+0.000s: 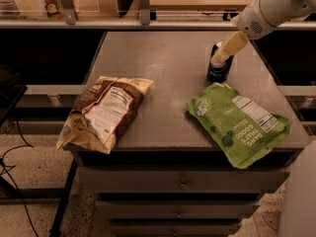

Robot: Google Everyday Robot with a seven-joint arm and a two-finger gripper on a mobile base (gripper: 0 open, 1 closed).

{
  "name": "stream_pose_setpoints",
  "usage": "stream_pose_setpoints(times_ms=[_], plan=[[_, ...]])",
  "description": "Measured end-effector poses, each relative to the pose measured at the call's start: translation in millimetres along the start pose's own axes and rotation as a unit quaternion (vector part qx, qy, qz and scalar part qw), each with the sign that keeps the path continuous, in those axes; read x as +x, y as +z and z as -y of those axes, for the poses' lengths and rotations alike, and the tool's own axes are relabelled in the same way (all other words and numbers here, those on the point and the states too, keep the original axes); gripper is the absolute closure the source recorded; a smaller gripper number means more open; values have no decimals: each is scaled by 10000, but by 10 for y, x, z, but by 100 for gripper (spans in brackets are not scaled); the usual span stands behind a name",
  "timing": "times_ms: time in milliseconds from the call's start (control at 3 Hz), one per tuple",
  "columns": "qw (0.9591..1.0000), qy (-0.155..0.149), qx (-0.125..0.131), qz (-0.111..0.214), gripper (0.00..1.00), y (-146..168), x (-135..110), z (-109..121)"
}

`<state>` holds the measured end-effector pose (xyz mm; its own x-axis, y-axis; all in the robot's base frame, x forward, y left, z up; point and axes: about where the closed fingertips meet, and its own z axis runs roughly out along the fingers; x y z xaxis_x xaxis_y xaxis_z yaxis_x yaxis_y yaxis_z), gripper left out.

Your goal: Move pepsi can near green rice chip bag

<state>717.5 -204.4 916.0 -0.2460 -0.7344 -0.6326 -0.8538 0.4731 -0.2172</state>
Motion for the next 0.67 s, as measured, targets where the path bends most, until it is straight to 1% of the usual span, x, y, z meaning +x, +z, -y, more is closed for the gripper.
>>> stream_pose_setpoints(times_ms=[333, 667], plan=[[9999, 17, -44, -108, 0, 57, 97, -46], [9998, 60, -77, -163, 17, 107, 187, -57]])
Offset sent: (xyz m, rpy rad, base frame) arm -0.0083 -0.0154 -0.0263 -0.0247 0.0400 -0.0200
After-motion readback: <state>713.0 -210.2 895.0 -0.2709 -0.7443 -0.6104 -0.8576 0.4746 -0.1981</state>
